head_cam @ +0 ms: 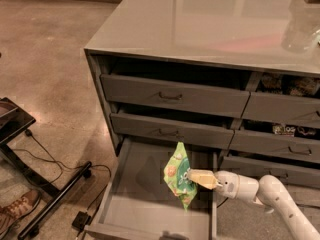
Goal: Pick green rice chip bag from bottom drawer and place on counter
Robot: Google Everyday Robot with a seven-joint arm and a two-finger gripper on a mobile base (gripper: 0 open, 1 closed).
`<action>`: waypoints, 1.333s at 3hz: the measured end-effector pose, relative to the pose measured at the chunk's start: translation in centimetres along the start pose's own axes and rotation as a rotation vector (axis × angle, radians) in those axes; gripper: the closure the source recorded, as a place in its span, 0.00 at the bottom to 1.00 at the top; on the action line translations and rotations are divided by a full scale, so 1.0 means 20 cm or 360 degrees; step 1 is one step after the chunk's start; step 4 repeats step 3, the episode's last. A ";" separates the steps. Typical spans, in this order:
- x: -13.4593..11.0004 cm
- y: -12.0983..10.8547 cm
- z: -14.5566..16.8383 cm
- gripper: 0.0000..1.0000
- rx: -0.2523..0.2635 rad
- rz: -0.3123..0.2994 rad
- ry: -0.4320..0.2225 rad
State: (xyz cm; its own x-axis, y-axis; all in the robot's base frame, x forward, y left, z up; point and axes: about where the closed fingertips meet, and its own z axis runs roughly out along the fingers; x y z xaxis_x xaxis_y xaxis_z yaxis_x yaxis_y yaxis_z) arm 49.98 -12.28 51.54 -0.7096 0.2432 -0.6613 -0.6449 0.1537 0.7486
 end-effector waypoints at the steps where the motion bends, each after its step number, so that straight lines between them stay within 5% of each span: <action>1: 0.04 0.08 0.07 1.00 -0.0121 0.0026 0.0063; 4: 0.07 0.12 0.13 1.00 -0.0183 0.0033 0.0118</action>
Offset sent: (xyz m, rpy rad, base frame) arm -0.0245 0.0453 0.0101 0.0428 0.0037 0.1822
